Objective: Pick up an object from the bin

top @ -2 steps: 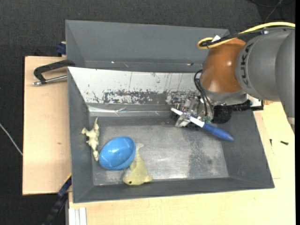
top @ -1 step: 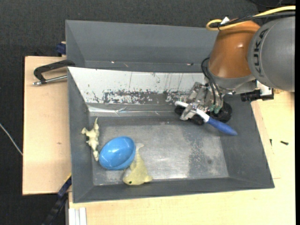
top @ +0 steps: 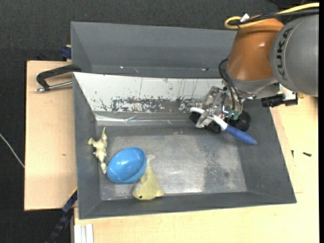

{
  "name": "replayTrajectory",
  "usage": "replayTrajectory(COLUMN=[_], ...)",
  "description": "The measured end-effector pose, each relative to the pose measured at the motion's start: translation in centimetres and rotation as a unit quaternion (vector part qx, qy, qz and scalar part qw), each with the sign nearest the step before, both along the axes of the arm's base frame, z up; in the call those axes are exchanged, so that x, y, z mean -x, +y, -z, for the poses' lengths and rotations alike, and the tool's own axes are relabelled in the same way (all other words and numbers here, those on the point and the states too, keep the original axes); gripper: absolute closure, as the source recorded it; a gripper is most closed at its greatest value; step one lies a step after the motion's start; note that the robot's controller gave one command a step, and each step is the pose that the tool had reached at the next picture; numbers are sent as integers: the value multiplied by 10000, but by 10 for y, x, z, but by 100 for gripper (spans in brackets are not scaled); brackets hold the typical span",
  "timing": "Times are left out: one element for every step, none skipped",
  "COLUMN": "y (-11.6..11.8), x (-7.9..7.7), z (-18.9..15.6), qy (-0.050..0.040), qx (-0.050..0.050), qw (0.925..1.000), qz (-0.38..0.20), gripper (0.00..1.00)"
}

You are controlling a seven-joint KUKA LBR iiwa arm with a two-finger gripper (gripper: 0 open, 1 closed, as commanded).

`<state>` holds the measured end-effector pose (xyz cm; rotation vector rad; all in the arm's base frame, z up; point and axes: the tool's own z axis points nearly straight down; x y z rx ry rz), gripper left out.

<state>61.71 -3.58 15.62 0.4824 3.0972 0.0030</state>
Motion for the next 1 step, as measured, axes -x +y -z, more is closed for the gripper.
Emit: replayTrajectory(y=[1], x=[-2], z=[-32], qy=[-10], qx=[0], qw=[10000], qz=[-3], gripper=[100])
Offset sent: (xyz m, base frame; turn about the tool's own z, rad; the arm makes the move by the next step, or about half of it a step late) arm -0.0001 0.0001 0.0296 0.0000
